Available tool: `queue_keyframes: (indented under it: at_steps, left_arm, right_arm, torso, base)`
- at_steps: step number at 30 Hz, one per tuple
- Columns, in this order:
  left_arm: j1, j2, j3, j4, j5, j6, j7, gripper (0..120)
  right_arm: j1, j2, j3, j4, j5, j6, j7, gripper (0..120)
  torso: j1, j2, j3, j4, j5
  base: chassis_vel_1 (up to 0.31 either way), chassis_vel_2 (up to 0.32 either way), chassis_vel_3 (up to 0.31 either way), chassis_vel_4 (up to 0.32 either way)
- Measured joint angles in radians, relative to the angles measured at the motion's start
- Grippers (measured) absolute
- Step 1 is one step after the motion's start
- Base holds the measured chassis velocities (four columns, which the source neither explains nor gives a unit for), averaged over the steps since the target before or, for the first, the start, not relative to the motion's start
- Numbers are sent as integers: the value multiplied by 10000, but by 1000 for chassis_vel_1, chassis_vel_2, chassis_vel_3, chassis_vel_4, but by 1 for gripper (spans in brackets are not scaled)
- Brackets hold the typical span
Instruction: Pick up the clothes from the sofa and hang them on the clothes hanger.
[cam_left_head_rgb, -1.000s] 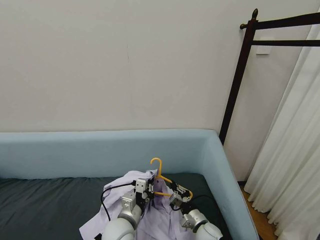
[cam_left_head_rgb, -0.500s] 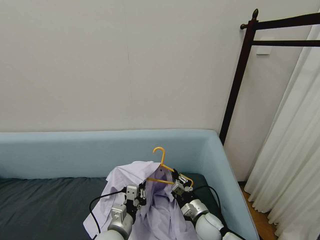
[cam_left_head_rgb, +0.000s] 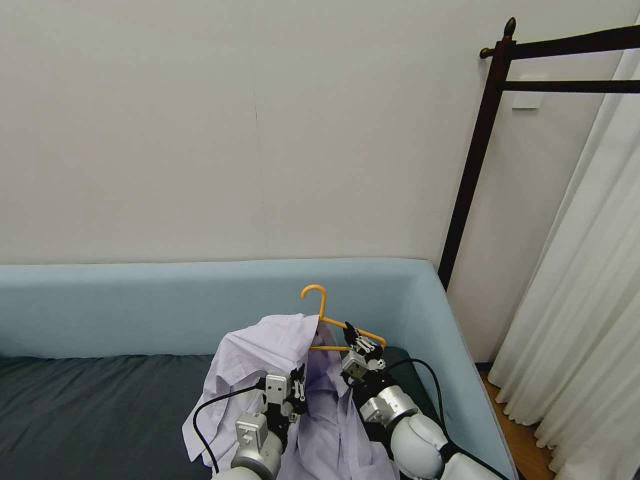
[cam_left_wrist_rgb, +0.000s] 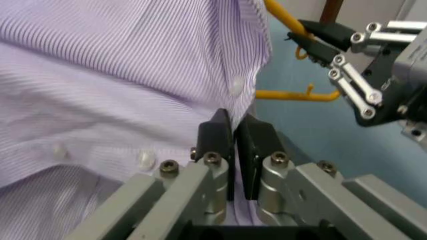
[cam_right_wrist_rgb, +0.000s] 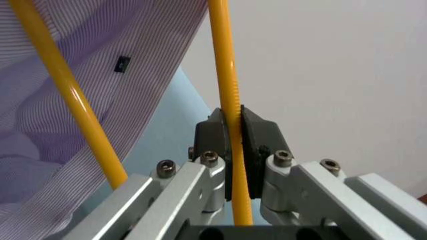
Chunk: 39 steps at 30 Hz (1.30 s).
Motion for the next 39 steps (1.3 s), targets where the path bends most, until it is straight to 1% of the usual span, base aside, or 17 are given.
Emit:
queue_keyframes:
  at_steps: [3,4,5,7,8,12,13,14,16,18,20,22,23,25,27,34,39]
  left_arm:
    - [617,567,-531,-298,319,-12,378,25]
    - [617,567,-531,-298,319,-12,378,25]
    - [1177,1011,-953,-619,439,-169,593,32]
    - [1602,1431,-1305,-867,608,-495,715,40]
    - [1602,1431,-1305,-867,608,-495,715,40]
    - [2058,1702,-1923,-784,1046,-1176,737,57]
    - [2058,1702,-1923,-784,1046,-1176,737,57]
    - [2009,1650,-2004,-526,1222,-1401,731,64]
    - [1785,1542,-1994,-133,1185,-1477,731,72]
    - [1661,1486,-1934,52,1133,-1477,725,75]
    - [1100,1249,-1634,837,1171,-1485,732,87]
    - [602,1028,-1406,1429,1292,-1545,617,94]
    - [602,1028,-1406,1429,1292,-1545,617,94]
    - [108,806,-1233,1937,1378,-1594,422,99]
    - [-116,719,-1203,2137,1429,-1606,296,100]
    - [-133,841,-1227,2247,1416,-1597,122,100]
    - [-228,723,-1224,2509,1346,-1595,110,93]
  right_arm:
    - [-99,69,221,-210,-14,194,82,4]
    - [-99,69,221,-210,-14,194,82,4]
    - [-104,81,312,-340,-3,320,126,4]
    - [-183,37,461,-356,109,380,147,4]
    - [-183,37,461,-356,109,380,147,4]
    - [-287,-87,614,-177,812,309,164,4]
    - [-287,-87,614,-177,812,309,164,4]
    - [-297,-119,618,-80,976,279,164,4]
    - [-302,-176,615,72,1120,248,165,4]
    - [-302,-203,610,131,1158,243,165,4]
    - [-348,-290,606,290,1241,239,155,4]
    - [-435,-372,623,374,1276,239,139,4]
    - [-435,-372,623,374,1276,239,139,4]
    - [-546,-455,645,412,1265,239,130,4]
    - [-608,-492,673,417,1235,238,127,4]
    - [-544,-492,646,403,1202,237,115,4]
    - [-447,-392,569,369,1173,198,98,4]
  torso:
    - [0,0,0,0,-1]
    - [0,0,0,0,-1]
    - [0,0,1,3,1]
    - [-1,0,0,5,1]
    - [-1,0,0,5,1]
    - [-1,1,-1,1,1]
    - [-1,1,-1,1,1]
    - [-1,1,0,2,1]
    - [-1,1,0,1,0]
    - [0,1,0,1,2]
    - [-1,0,0,2,0]
    - [0,0,0,0,1]
    - [0,0,0,0,1]
    - [0,0,1,-4,0]
    - [0,0,1,-4,2]
    - [0,0,1,2,3]
    - [0,0,1,3,1]
  base:
    - [0,0,0,0]
    - [0,0,0,0]
    - [0,0,0,0]
    - [0,0,0,0]
    - [0,0,0,0]
    - [0,0,0,0]
    - [0,0,0,0]
    - [0,0,0,0]
    - [0,0,0,0]
    - [0,0,0,0]
    - [0,0,0,0]
    - [0,0,0,0]
    - [0,0,0,0]
    - [0,0,0,0]
    - [0,0,0,0]
    - [0,0,0,0]
    - [0,0,0,0]
